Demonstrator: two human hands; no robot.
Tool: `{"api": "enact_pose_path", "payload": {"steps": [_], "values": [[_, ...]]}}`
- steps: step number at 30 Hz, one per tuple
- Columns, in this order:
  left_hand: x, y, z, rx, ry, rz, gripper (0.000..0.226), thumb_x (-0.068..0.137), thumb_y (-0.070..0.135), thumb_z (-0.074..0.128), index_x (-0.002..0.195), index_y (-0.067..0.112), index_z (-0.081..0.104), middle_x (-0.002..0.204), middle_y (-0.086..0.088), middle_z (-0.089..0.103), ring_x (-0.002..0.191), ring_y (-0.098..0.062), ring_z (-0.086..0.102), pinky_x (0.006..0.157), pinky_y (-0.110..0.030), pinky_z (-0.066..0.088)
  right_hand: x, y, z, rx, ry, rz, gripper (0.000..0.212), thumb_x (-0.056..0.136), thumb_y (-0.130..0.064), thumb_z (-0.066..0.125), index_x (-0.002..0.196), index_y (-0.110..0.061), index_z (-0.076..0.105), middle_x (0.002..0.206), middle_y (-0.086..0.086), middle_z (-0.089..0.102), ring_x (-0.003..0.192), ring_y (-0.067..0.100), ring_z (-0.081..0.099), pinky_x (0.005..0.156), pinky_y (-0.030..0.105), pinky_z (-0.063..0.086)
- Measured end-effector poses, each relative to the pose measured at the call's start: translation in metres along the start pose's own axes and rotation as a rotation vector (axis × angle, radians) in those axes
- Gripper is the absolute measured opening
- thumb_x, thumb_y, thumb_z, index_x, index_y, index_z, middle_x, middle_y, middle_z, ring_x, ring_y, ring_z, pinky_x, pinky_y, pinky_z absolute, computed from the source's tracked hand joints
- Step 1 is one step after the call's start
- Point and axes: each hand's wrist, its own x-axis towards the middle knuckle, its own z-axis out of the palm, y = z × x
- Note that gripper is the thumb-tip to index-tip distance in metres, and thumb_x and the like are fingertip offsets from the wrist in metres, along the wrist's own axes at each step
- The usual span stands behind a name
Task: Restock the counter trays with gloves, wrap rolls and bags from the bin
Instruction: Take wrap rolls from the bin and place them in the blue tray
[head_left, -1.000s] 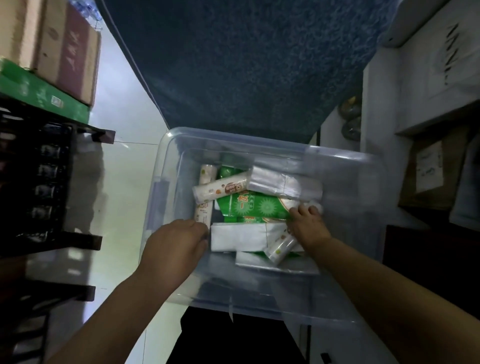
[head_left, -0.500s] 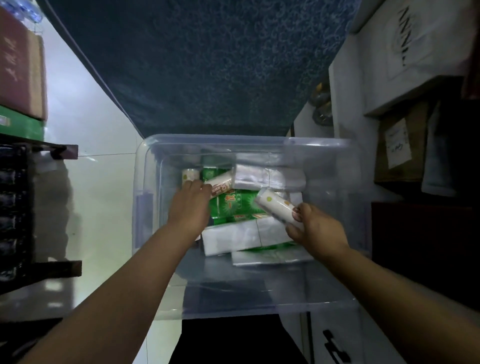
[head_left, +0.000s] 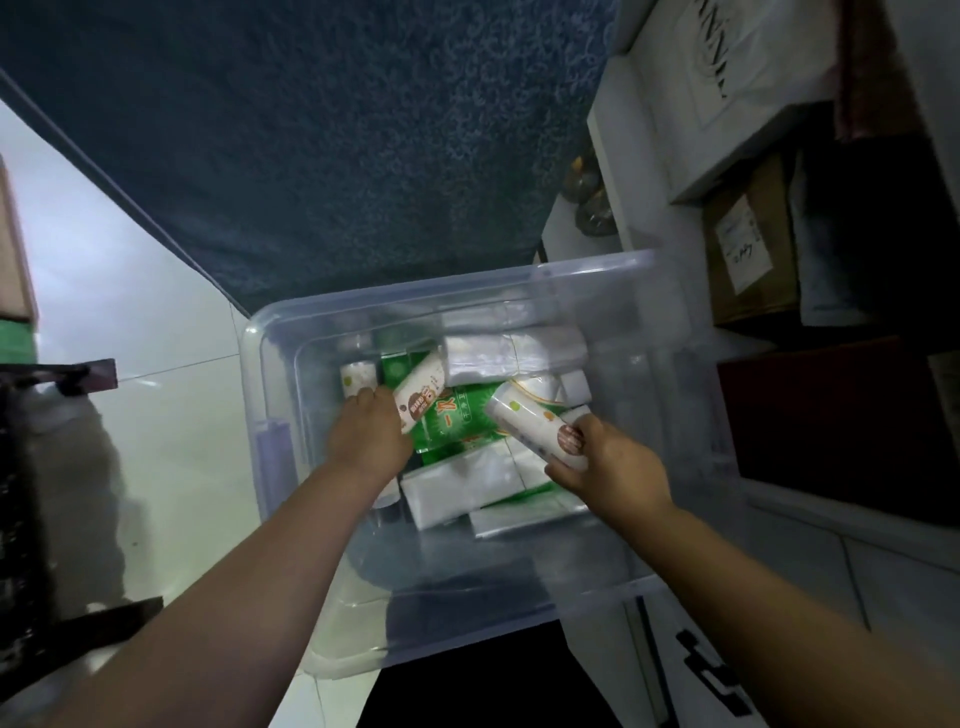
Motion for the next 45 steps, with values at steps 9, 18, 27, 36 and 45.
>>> {"api": "enact_pose_path", "payload": {"steps": [9, 18, 27, 36, 45], "values": [[-0.101, -0.004, -0.09, -0.01, 0.068, 0.081, 0.042, 0.069, 0.037, 0.069, 0.102, 0.015, 0.057, 0.098, -0.006, 0.063, 0.075, -0.021, 0.057, 0.054, -0.027, 0.039, -0.063, -0.042, -0.06, 0.163, 0.104, 0.148, 0.041, 0.063, -0.049, 0.074, 0.092, -0.027, 0.055, 0.092, -0.001, 0.068, 0.083, 0.024, 0.064, 0.057, 0.026, 0.034], [-0.186, 0.062, -0.176, -0.143, 0.178, 0.311, 0.034, 0.062, 0.042, 0.069, 0.082, 0.023, 0.049, 0.082, 0.001, 0.056, 0.071, -0.021, 0.055, 0.051, -0.029, 0.039, -0.181, -0.057, -0.148, 0.216, 0.346, 0.244, 0.047, 0.061, -0.05, 0.074, 0.101, -0.03, 0.059, 0.096, -0.007, 0.061, 0.082, 0.015, 0.06, 0.063, 0.028, 0.045], [-0.25, 0.17, -0.188, -0.099, 0.25, 0.748, 0.04, 0.065, 0.049, 0.071, 0.095, 0.03, 0.052, 0.088, 0.007, 0.054, 0.077, -0.016, 0.054, 0.056, -0.029, 0.039, -0.296, -0.007, -0.197, 0.147, 0.624, 0.376, 0.045, 0.067, -0.047, 0.072, 0.106, -0.032, 0.056, 0.093, -0.013, 0.056, 0.075, 0.006, 0.051, 0.055, 0.017, 0.039], [-0.336, 0.289, -0.124, -0.06, 0.202, 1.093, 0.048, 0.065, 0.04, 0.076, 0.107, 0.024, 0.058, 0.087, 0.007, 0.052, 0.074, -0.01, 0.048, 0.053, -0.021, 0.031, -0.45, 0.073, -0.197, 0.107, 0.848, 0.633, 0.047, 0.066, -0.045, 0.076, 0.105, -0.029, 0.054, 0.094, -0.008, 0.063, 0.08, 0.01, 0.057, 0.062, 0.022, 0.045], [-0.441, 0.373, -0.033, 0.013, 0.107, 1.218, 0.049, 0.064, 0.045, 0.075, 0.106, 0.028, 0.058, 0.094, 0.009, 0.058, 0.08, -0.012, 0.052, 0.057, -0.028, 0.041, -0.605, 0.195, -0.17, 0.042, 0.912, 0.863, 0.055, 0.055, -0.03, 0.087, 0.104, -0.018, 0.065, 0.088, 0.007, 0.07, 0.075, 0.03, 0.064, 0.059, 0.037, 0.051]]}}
